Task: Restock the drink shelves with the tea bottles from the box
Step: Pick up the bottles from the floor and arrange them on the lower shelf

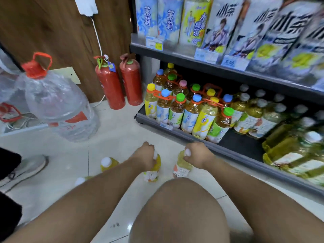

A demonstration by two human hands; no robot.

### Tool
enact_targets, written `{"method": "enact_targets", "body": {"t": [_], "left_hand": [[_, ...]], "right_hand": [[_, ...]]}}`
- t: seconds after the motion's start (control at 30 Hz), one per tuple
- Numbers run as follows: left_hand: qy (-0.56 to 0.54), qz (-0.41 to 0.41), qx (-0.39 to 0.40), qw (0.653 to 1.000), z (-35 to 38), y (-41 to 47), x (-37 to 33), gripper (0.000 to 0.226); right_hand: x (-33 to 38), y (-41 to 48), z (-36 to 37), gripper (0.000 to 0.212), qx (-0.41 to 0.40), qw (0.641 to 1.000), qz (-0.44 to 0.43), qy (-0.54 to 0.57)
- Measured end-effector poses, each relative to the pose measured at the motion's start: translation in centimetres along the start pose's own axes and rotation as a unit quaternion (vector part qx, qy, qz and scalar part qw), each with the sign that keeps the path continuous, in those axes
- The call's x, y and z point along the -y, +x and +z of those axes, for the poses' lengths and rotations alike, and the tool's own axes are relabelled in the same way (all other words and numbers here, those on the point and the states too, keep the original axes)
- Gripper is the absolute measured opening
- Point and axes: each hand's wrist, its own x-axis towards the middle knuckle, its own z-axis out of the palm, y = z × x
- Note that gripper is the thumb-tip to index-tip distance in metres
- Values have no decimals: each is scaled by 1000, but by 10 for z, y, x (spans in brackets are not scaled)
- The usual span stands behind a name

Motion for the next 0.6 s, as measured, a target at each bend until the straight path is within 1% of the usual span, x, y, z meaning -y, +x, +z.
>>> {"method": "enact_targets", "body": {"t": [0.1, 0.33, 0.43, 0.53, 0.6], "left_hand": [[14, 27, -22, 999, -32, -6, -48, 30], [39, 124, -78, 988, -95, -10, -182, 28], [58, 157, -81, 983, -103, -4, -235, 27], [72, 178, -86, 978, -99, 14, -277, 28], [75, 191, -86, 975, -90, 30, -300, 27]], "right_hand": [[-27, -40, -34, 14, -33, 999, 18, 2], [-99, -120, -110, 13, -118, 988, 90, 36], [-131, -136, -133, 21, -138, 982, 122, 34], [-161, -139, -149, 43, -159, 976, 143, 34], [-179, -135, -156, 48, -172, 971, 160, 40]]}}
